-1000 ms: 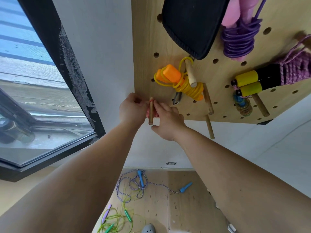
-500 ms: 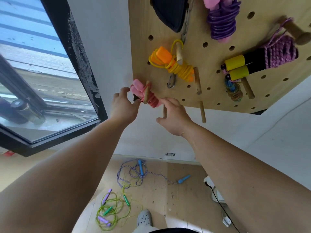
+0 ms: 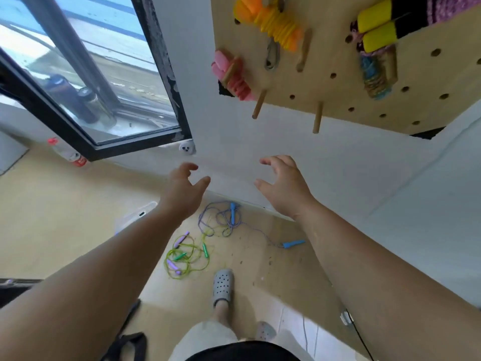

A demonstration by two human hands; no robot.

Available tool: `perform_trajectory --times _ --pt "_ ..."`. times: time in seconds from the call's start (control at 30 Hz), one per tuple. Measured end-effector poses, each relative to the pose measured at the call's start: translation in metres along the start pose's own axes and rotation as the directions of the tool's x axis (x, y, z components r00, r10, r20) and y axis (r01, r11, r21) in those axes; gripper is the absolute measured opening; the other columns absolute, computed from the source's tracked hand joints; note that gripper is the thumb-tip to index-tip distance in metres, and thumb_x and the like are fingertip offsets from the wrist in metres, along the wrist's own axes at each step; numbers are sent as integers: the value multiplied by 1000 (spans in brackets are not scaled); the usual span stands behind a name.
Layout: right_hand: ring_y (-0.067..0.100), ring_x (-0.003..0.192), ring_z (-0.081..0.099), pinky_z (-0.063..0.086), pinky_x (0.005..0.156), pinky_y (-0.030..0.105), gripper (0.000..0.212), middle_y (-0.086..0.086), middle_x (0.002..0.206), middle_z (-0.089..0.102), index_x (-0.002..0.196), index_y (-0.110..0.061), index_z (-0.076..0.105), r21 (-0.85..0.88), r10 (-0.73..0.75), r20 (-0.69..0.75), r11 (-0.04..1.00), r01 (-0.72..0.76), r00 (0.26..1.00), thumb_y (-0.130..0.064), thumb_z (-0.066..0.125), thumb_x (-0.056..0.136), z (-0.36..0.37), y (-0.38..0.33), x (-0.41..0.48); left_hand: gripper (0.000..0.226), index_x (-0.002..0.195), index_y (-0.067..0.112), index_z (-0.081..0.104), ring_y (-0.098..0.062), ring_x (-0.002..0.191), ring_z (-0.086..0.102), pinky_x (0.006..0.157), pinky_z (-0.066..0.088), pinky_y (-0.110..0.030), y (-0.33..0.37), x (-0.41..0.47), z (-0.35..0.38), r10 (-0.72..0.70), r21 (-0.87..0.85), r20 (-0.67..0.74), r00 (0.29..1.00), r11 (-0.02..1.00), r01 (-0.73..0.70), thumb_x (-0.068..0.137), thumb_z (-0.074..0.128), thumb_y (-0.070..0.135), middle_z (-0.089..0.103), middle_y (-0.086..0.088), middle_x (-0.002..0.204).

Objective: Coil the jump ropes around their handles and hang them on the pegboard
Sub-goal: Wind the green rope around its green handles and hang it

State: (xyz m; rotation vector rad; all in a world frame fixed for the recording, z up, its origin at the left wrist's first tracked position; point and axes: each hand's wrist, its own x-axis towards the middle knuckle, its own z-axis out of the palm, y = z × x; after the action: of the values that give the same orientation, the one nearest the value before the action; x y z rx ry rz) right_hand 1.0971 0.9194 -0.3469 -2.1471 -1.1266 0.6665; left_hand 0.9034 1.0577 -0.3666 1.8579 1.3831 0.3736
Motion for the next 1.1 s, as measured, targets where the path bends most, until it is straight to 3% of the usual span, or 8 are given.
perform_trajectory --times 0.17,0.27,0.37,0.53,0.67,0.87,1.03,1.1 --pt "16 127 44 35 95 26 48 -3 140 39 137 -28 53 1 66 194 998 -68 979 -36 66 92 53 26 -43 38 125 23 62 -21 107 59 95 47 -36 -64 -60 11 -173 33 49 984 985 171 91 70 38 58 0 125" --pt "18 130 44 41 103 33 50 -3 143 38 136 -30 54 -84 175 376 984 -154 910 -41 65 88 85 35 -55 35 122 26 63 -22 106 59 86 51 -35 -104 -77 7 -266 20 65 962 964 265 91 70 39 59 -1 123" --pt "21 130 45 43 107 42 54 -7 141 39 130 -35 57 -163 232 476 971 -175 848 -54 64 80 121 42 -53 37 124 23 63 -19 105 55 81 43 -31 -150 -83 1 -353 59 77 933 935 349 92 69 39 58 -4 127" --pt "20 119 52 46 94 34 51 -1 143 39 134 -28 56 -257 315 535 945 -204 784 -46 67 88 187 44 -30 42 125 23 59 -26 108 60 85 50 -38 -233 -76 -5 -509 79 131 851 861 503 90 69 43 58 -8 129" --pt "17 114 50 47 95 36 50 -4 146 39 136 -29 55 -300 392 551 917 -264 736 -46 64 91 246 43 -2 41 127 24 57 -18 104 54 65 41 -23 -296 -54 -10 -553 65 208 806 830 553 92 68 41 54 -6 133" --pt "20 116 54 50 99 40 49 -3 143 39 134 -27 56 -317 437 569 898 -304 697 -45 64 90 353 57 59 48 131 22 54 -25 106 60 87 53 -39 -384 23 9 -579 137 240 779 815 563 91 67 45 55 -10 135" --pt "23 118 55 47 101 36 45 2 143 44 134 -27 58 -341 400 625 912 -226 670 -42 63 92 461 118 123 50 133 21 54 -22 99 59 86 53 -37 -459 97 80 -555 179 231 799 832 526 92 65 46 56 -4 122" --pt "24 119 56 48 100 36 43 3 143 48 134 -26 59 -371 423 626 900 -227 655 -39 63 93 505 157 149 49 134 21 55 -24 104 59 85 49 -34 -496 124 122 -540 200 234 808 840 504 92 65 44 57 -6 128"
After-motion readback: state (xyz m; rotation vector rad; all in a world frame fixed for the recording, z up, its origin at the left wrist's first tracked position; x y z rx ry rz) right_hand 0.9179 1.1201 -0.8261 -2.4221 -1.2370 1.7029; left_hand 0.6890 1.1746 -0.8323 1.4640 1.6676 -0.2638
